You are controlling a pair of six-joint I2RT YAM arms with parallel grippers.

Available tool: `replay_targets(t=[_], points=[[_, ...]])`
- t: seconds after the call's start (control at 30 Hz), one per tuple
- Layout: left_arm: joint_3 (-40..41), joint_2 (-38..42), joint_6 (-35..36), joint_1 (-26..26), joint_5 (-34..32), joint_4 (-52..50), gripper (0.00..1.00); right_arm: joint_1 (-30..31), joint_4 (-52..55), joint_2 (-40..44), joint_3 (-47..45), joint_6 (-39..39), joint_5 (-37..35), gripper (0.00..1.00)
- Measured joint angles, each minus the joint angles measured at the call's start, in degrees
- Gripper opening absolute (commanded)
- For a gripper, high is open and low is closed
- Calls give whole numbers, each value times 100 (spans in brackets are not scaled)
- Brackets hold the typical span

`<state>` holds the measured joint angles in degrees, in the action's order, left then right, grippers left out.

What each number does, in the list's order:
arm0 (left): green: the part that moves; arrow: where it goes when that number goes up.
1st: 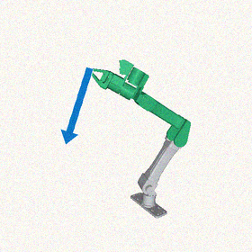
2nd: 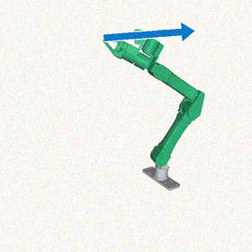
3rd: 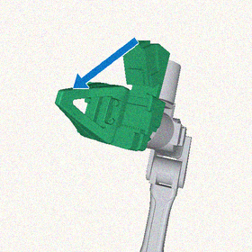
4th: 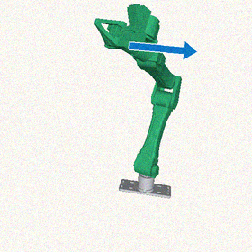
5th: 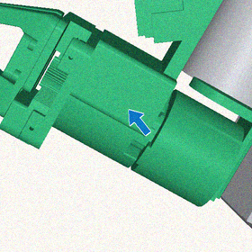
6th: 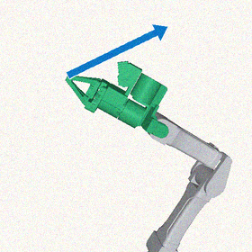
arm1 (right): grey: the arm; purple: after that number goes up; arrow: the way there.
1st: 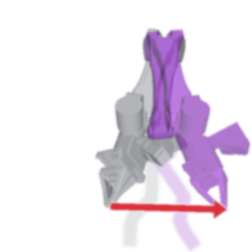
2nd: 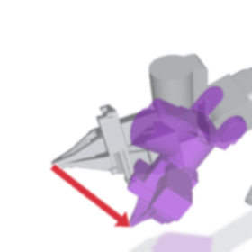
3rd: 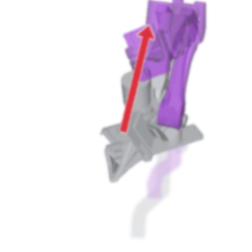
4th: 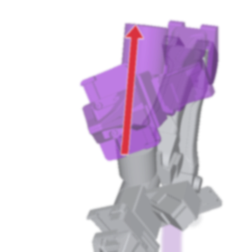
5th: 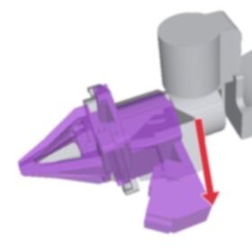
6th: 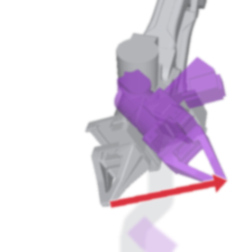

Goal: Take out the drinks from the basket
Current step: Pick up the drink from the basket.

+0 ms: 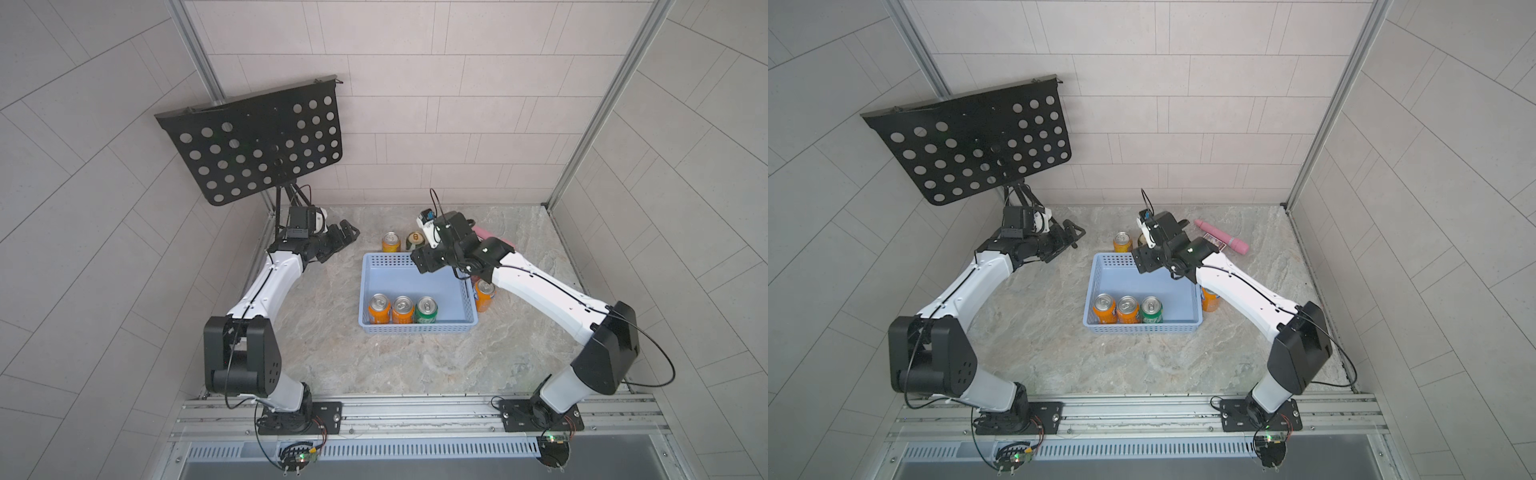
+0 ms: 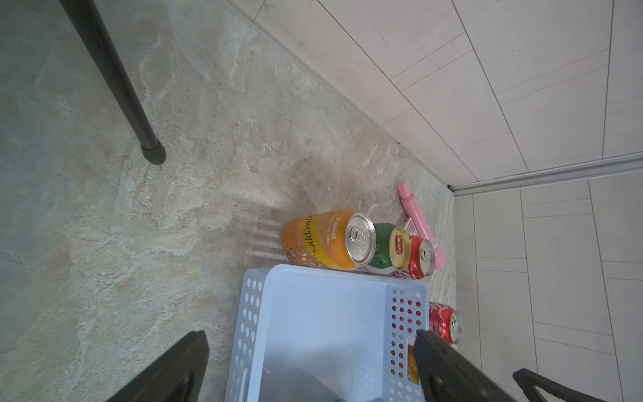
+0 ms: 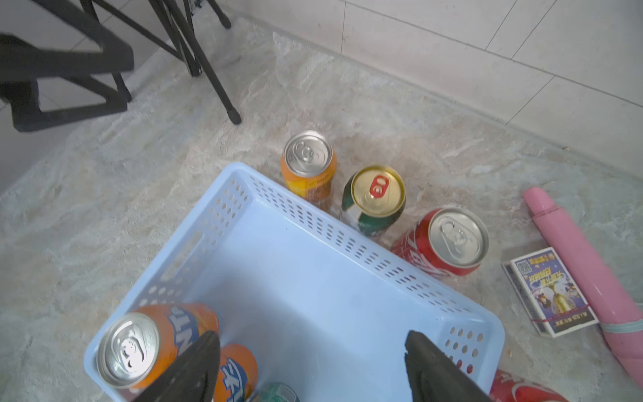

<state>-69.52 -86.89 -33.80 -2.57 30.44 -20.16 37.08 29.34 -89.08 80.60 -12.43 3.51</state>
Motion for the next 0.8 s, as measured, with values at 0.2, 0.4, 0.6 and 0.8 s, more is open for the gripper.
replay_targets(t=[0.2,0.4,0.6,0.8], points=[[79,111,205,-177,-92,-186,100,20,-83,603,-1010,44,452,87],[79,114,280,-313,-181,-264,100,175,-81,809,-1576,87,686,87],[79,114,280,-341,-249,-291,100,326,-17,809,-1773,177,852,87],[79,111,282,-341,-286,-295,100,435,76,778,-1775,234,925,88]])
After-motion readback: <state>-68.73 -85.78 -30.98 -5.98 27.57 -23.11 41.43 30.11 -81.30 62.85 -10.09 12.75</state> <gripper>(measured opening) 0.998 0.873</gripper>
